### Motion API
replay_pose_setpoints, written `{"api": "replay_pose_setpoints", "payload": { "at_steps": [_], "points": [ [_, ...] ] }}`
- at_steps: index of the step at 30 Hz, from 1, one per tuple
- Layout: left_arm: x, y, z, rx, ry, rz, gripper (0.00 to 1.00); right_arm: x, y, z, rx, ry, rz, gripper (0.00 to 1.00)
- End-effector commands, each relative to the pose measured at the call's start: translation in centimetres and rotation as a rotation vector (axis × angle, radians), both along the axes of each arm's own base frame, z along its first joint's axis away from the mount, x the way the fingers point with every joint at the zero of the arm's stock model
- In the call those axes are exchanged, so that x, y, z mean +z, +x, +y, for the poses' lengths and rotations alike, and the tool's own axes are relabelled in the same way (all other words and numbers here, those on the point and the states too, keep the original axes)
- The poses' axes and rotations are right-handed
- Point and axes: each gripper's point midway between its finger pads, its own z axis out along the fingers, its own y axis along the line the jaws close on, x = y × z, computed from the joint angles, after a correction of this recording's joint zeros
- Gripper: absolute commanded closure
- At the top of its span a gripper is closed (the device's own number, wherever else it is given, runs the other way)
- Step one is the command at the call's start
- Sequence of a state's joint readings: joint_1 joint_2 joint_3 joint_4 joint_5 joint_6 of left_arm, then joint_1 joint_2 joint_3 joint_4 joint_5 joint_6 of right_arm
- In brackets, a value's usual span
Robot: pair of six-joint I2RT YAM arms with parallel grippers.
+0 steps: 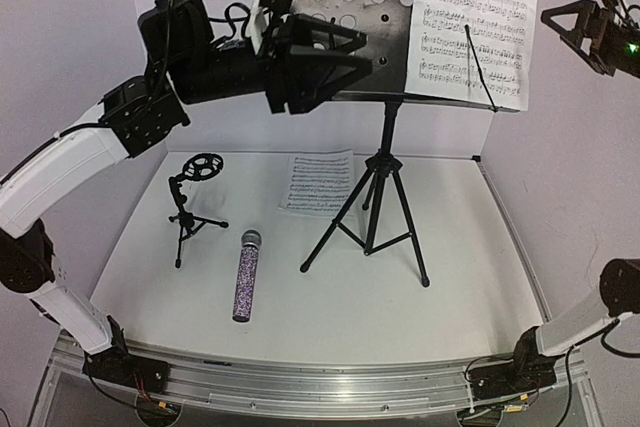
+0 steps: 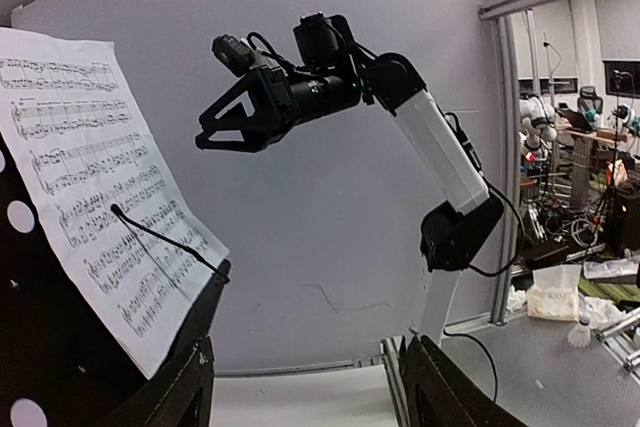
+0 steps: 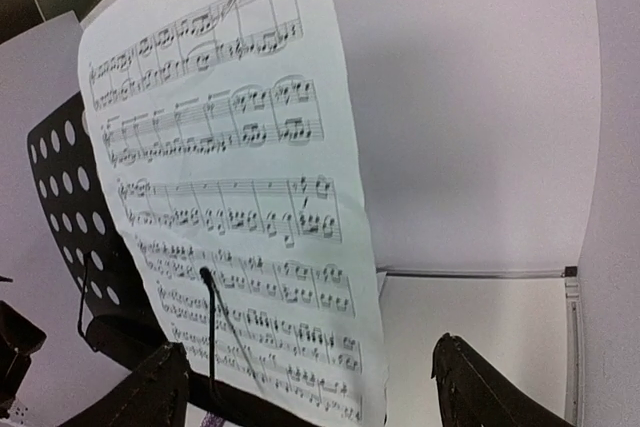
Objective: Pack up the instrument practice props
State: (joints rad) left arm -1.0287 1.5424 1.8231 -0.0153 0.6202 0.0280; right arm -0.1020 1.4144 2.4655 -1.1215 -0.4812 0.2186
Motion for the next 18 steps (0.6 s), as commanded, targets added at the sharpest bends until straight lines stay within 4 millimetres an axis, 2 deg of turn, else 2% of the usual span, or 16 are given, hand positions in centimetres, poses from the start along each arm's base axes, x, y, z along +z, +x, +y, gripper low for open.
{"api": "replay_pose_setpoints", "payload": {
  "at_steps": [1,5,7,11,18],
  "points": [
    [4.9,2.6,-1.3,0.090,-0.150,0.045,0.35,0.9,4.0,-0.5,-0.012,0.037,-0.015,0.21],
    [6.0,3.5,-2.3,0.116,-0.191,0.011,0.35,1.2,5.5,-0.2,0.020,0.043,-0.040,0.31],
    [6.1,4.0,-2.5,0.137,-0.203,0.003,0.35,1.2,5.5,0.5,0.068,0.038,-0.057,0.39],
    [6.2,4.7,-2.7,0.167,-0.217,0.005,0.34,1.9,4.6,1.9,0.166,0.043,-0.092,0.64],
    [6.2,5.1,-3.0,0.179,-0.229,-0.001,0.34,1.7,2.9,3.4,0.281,0.031,-0.109,0.81]
  ]
}}
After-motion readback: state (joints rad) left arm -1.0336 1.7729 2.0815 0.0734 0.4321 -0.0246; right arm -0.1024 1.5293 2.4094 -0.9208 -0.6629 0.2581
